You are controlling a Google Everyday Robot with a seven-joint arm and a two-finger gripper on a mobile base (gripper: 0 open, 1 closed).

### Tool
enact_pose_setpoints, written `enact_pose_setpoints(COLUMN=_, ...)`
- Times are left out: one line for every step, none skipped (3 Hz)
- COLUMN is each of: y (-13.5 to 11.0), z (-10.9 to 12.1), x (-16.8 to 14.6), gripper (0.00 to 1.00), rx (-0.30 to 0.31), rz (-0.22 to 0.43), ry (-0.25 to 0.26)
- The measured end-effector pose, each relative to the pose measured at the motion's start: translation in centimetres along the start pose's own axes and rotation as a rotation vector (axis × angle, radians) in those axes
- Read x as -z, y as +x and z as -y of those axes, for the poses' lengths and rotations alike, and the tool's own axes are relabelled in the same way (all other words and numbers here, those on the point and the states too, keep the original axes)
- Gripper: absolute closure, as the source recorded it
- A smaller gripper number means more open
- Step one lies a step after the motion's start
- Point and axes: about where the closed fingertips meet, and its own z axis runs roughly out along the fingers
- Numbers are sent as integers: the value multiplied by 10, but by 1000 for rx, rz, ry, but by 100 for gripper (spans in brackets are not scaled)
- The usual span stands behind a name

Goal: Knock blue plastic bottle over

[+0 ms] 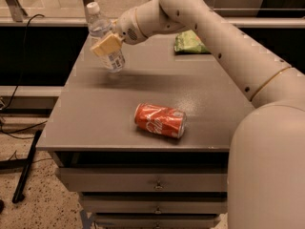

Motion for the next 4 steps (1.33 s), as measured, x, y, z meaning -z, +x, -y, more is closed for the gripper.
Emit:
enact_pose_setpoints(y=12, z=18, x=44, gripper=100, rx=32, rz=-121, ry=33)
enact_pose_setpoints(y=26, z=28, x=77, gripper=100, rx=69, rz=-259, ry=24)
enact_pose_setpoints(y=41, z=23, x=90, gripper=100, rx=105, rz=-383, ry=-30)
enact_pose_setpoints(y=59, z=9, x=87, gripper=97, rx=146, rz=-532, ry=-108)
